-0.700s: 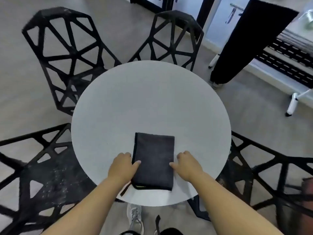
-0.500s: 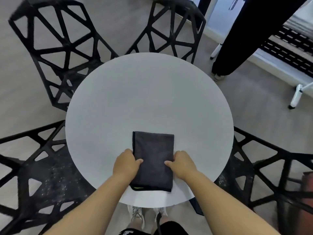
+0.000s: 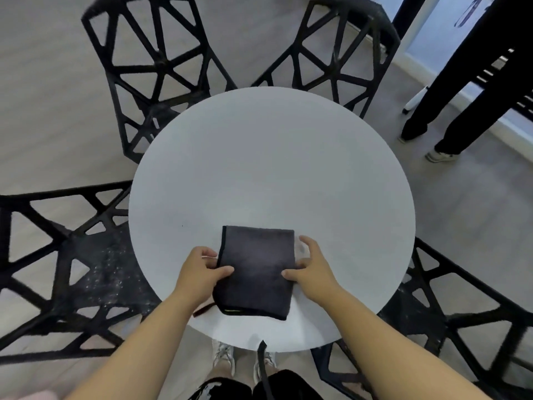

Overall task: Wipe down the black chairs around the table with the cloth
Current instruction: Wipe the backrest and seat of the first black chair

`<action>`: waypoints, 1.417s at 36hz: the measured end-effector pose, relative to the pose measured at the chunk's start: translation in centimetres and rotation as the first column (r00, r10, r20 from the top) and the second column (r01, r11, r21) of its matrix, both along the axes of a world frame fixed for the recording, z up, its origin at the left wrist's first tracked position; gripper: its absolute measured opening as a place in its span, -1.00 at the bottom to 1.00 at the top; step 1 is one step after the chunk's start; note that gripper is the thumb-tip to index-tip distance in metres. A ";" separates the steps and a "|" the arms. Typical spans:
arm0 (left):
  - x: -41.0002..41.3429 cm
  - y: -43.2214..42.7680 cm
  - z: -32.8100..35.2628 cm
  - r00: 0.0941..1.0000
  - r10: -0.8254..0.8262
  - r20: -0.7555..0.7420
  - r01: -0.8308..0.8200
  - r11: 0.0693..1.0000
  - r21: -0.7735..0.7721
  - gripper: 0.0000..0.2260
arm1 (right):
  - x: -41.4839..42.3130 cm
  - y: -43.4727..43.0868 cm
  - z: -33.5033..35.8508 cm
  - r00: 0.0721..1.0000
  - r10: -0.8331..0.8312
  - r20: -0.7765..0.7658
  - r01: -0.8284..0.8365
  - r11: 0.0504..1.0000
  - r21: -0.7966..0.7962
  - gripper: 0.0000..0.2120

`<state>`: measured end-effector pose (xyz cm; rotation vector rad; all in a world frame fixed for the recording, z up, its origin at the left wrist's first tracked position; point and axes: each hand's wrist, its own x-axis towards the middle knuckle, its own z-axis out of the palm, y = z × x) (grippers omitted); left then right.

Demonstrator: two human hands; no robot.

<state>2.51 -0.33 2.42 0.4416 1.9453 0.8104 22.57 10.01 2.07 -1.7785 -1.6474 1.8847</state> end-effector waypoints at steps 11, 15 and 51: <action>-1.0 -4.7 4.4 0.942 -0.117 -0.314 0.152 0.985 0.087 -0.67 | -4.2 0.3 4.3 0.829 0.496 0.258 -0.559 0.749 0.356 -0.63; -2.7 -7.6 5.2 0.861 -0.102 -0.498 0.135 0.990 0.030 -0.79 | -6.8 -0.5 5.3 0.794 0.562 0.232 -0.598 0.653 0.464 -0.78; -29.8 -40.0 -6.6 0.842 0.437 -0.317 -0.516 0.823 -0.238 -0.41 | -41.8 -24.8 3.7 0.716 0.667 0.206 -0.681 0.600 0.420 -0.74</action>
